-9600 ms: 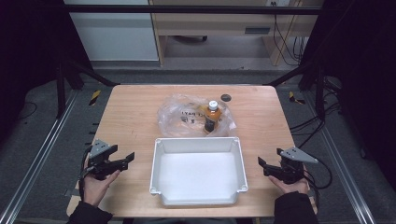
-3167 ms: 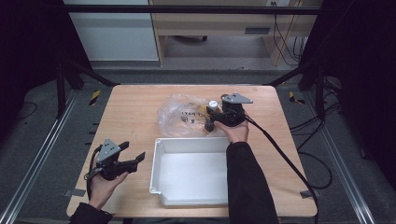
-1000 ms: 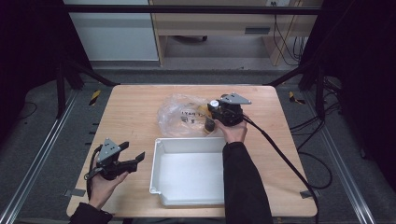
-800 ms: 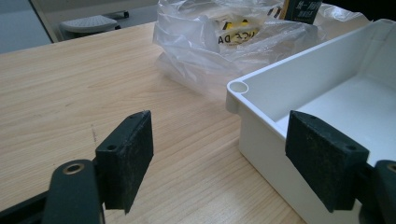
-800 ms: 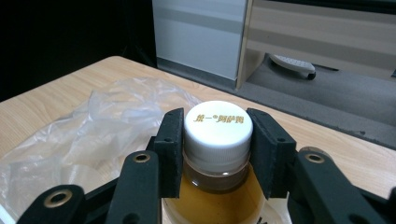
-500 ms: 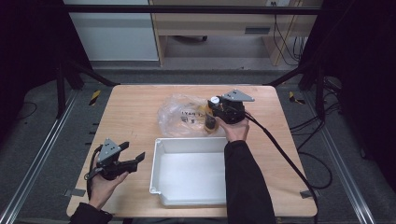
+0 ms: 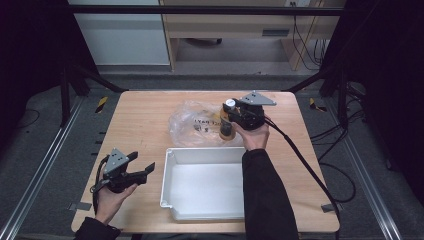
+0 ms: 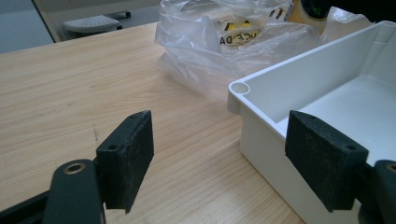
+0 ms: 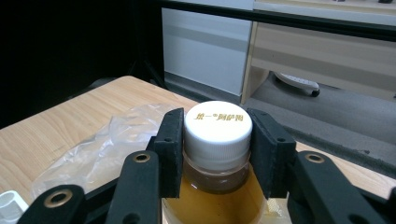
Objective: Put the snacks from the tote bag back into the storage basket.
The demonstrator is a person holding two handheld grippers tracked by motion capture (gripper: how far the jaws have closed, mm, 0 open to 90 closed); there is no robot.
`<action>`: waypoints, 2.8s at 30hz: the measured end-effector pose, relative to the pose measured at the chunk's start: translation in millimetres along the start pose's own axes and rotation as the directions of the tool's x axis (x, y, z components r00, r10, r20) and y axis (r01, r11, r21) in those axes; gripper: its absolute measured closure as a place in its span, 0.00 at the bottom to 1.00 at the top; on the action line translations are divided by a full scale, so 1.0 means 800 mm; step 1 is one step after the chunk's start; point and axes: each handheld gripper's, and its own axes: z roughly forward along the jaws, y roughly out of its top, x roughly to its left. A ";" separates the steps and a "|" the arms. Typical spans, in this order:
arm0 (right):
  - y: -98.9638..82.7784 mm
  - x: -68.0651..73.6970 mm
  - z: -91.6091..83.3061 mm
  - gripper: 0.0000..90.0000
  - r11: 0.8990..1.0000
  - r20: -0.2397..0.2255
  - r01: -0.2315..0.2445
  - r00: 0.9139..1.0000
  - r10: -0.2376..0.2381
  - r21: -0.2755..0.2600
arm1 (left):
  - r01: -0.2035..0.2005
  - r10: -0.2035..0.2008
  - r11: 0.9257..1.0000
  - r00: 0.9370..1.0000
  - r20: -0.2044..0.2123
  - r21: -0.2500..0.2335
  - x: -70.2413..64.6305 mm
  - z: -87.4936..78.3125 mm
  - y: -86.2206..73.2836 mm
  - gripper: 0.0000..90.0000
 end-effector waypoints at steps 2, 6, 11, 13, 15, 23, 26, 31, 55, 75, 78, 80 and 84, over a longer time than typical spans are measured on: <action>0.003 0.001 -0.002 0.65 1.000 -0.001 0.005 1.000 -0.005 -0.004 | -0.001 0.001 1.000 1.000 -0.001 0.001 0.000 0.000 0.000 0.26; 0.009 0.003 -0.006 0.65 1.000 -0.010 0.005 1.000 -0.005 -0.006 | -0.002 0.002 1.000 1.000 -0.001 0.001 0.000 0.000 0.000 0.26; 0.017 0.004 -0.012 0.65 1.000 -0.016 0.009 1.000 -0.010 -0.019 | -0.003 0.003 1.000 1.000 -0.001 0.002 0.000 0.000 0.000 0.26; 0.020 0.005 -0.015 0.65 1.000 -0.020 0.012 1.000 -0.012 -0.025 | -0.003 0.003 1.000 1.000 -0.002 0.002 0.000 0.000 0.000 0.26; 0.024 0.006 -0.018 0.65 0.999 -0.025 0.010 1.000 -0.011 -0.031 | -0.003 0.003 1.000 1.000 -0.002 0.003 0.000 0.000 0.000 0.26; 0.035 0.009 -0.028 0.65 0.999 -0.042 0.027 0.999 -0.028 -0.024 | -0.004 0.004 1.000 1.000 -0.003 0.005 0.000 0.000 0.000 0.26; 0.038 0.010 -0.032 0.66 0.999 -0.049 0.027 0.998 -0.028 -0.022 | -0.005 0.005 1.000 1.000 -0.003 0.005 -0.001 0.000 0.000 0.26; 0.042 0.013 -0.038 0.66 0.999 -0.056 0.030 0.998 -0.032 -0.030 | -0.004 0.004 1.000 1.000 -0.003 0.005 0.000 0.000 0.000 0.26; 0.049 0.035 -0.068 0.65 0.997 -0.125 0.066 0.990 -0.070 -0.040 | -0.010 0.010 1.000 1.000 -0.005 0.009 -0.002 0.000 0.000 0.26; 0.041 0.065 -0.091 0.65 0.994 -0.203 0.101 0.973 -0.107 -0.039 | -0.013 0.013 1.000 1.000 -0.009 0.006 -0.003 0.000 0.000 0.26; 0.036 0.069 -0.092 0.66 0.994 -0.213 0.103 0.971 -0.108 -0.035 | -0.014 0.014 1.000 1.000 -0.009 0.006 -0.003 0.000 0.000 0.26; 0.031 0.071 -0.092 0.66 0.994 -0.217 0.103 0.970 -0.107 -0.031 | -0.014 0.014 1.000 1.000 -0.008 0.006 -0.003 0.000 0.000 0.26; 0.021 0.074 -0.093 0.66 0.994 -0.231 0.102 0.967 -0.105 -0.027 | -0.016 0.016 1.000 1.000 -0.008 0.010 -0.003 0.000 0.000 0.26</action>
